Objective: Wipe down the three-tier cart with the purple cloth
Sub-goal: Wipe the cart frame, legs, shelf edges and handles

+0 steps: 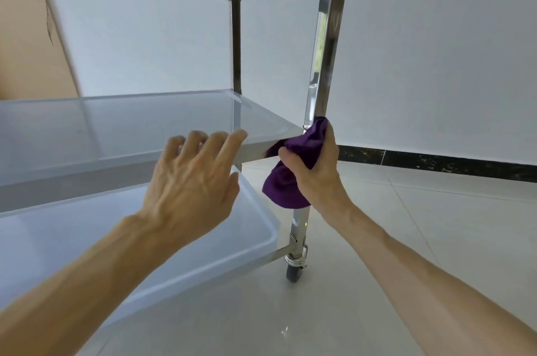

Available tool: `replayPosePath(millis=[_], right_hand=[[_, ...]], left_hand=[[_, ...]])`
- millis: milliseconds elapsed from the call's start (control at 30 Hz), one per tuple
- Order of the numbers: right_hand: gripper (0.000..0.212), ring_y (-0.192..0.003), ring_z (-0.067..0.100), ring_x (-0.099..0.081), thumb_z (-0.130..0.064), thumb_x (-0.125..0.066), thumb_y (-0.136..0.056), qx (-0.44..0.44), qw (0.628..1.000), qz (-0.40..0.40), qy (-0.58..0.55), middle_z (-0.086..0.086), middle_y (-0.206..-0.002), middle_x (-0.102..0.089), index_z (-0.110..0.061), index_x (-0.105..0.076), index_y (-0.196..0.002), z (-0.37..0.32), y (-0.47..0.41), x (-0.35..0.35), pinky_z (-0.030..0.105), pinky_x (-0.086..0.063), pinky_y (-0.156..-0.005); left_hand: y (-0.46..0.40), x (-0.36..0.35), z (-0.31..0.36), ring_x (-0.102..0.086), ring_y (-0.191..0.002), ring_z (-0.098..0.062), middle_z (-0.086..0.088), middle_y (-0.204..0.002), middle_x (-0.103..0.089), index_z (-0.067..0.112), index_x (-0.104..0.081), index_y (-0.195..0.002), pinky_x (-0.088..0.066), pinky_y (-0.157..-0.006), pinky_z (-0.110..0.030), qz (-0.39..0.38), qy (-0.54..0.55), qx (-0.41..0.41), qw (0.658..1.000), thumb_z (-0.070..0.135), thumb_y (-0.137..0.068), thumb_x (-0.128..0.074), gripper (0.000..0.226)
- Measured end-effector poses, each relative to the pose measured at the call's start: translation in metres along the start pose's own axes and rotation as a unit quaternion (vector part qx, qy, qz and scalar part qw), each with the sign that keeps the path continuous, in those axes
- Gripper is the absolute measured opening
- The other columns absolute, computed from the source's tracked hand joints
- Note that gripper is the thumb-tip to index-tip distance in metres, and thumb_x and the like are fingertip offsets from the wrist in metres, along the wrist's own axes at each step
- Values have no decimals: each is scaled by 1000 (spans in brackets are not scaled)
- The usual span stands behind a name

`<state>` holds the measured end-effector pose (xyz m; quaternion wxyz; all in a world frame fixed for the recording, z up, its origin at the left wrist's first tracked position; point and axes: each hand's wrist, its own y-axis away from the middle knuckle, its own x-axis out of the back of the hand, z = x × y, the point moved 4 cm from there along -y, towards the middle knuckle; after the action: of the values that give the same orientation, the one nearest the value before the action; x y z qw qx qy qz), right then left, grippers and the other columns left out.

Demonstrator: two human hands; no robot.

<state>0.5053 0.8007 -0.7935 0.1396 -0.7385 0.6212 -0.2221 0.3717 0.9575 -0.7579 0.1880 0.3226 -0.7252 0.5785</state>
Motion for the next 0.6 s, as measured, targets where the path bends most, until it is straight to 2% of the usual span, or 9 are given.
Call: replayPosePath(millis=[33, 100, 133, 200, 300, 400, 467, 533, 600], right_hand=[[76, -125, 21, -48, -43, -78, -69, -8, 1000, -15, 0, -5, -133, -46, -49, -36, -132, 5, 1, 0, 44, -41, -108], [96, -130, 23, -43, -25, -78, -73, -9, 999, -41, 27, 1, -142, -40, -38, -21, -149, 15, 2, 2, 47, -39, -110], [94, -130, 23, -42, -13, -75, -76, 6, 998, -37, 50, 4, -141, -40, -29, -19, -151, 18, 0, 3, 46, -40, -110], [68, -119, 24, -48, -1, -67, -80, 52, 996, 10, 71, 6, -127, -52, -16, -37, -139, 19, -6, 2, 40, -44, -104], [59, -110, 15, -52, -9, -74, -80, 53, 991, 86, 83, -2, -120, -55, -21, -44, -129, 22, -15, -2, 7, -38, -88], [63, -107, 8, -55, -14, -77, -80, 44, 990, 121, 53, -7, -119, -58, -30, -42, -130, 34, -16, -5, 13, -43, -87], [57, -100, -2, -57, -19, -77, -81, 32, 991, 115, 52, -13, -112, -59, -38, -42, -121, 48, -10, -8, 6, -44, -79], [49, -94, -7, -57, -19, -76, -82, -21, 994, 81, 68, -15, -106, -60, -36, -43, -114, 77, 6, -10, 2, -41, -70], [44, -97, -1, -59, -16, -74, -84, -111, 989, 7, 97, -10, -108, -62, -30, -45, -114, 118, 32, -14, 8, -42, -75]], left_hand=[[5, -6, 0, -57, -108, -37, -10, -128, -60, 10, -50, -136, -41, -92, -51, -6, -7, -2, 1000, 23, -82, -66, 58], [12, -14, -1, -54, -114, -38, -11, -134, -57, 8, -49, -139, -37, -97, -50, 0, -18, -5, 1000, 21, -83, -64, 60], [13, -16, -1, -54, -114, -38, -10, -134, -57, 8, -49, -139, -36, -98, -50, 10, -16, 0, 1000, 21, -83, -64, 59], [13, -17, 0, -55, -112, -36, -8, -132, -59, 10, -51, -136, -35, -99, -49, 35, -7, 12, 999, 21, -83, -63, 56], [12, -19, 3, -55, -110, -35, -6, -130, -60, 11, -53, -134, -35, -99, -48, 60, 6, 22, 998, 22, -85, -59, 51], [13, -19, 3, -54, -110, -34, -6, -129, -59, 11, -53, -134, -34, -99, -48, 66, 11, 24, 997, 22, -86, -57, 50], [14, -20, 2, -54, -111, -34, -6, -130, -59, 11, -52, -136, -34, -99, -48, 65, 9, 21, 998, 22, -86, -56, 51], [14, -21, 2, -54, -112, -35, -7, -131, -59, 11, -51, -136, -33, -99, -48, 66, 8, 21, 998, 22, -86, -57, 52], [15, -21, 2, -54, -112, -35, -7, -131, -59, 11, -51, -137, -33, -100, -48, 68, 7, 24, 997, 22, -86, -57, 51]])
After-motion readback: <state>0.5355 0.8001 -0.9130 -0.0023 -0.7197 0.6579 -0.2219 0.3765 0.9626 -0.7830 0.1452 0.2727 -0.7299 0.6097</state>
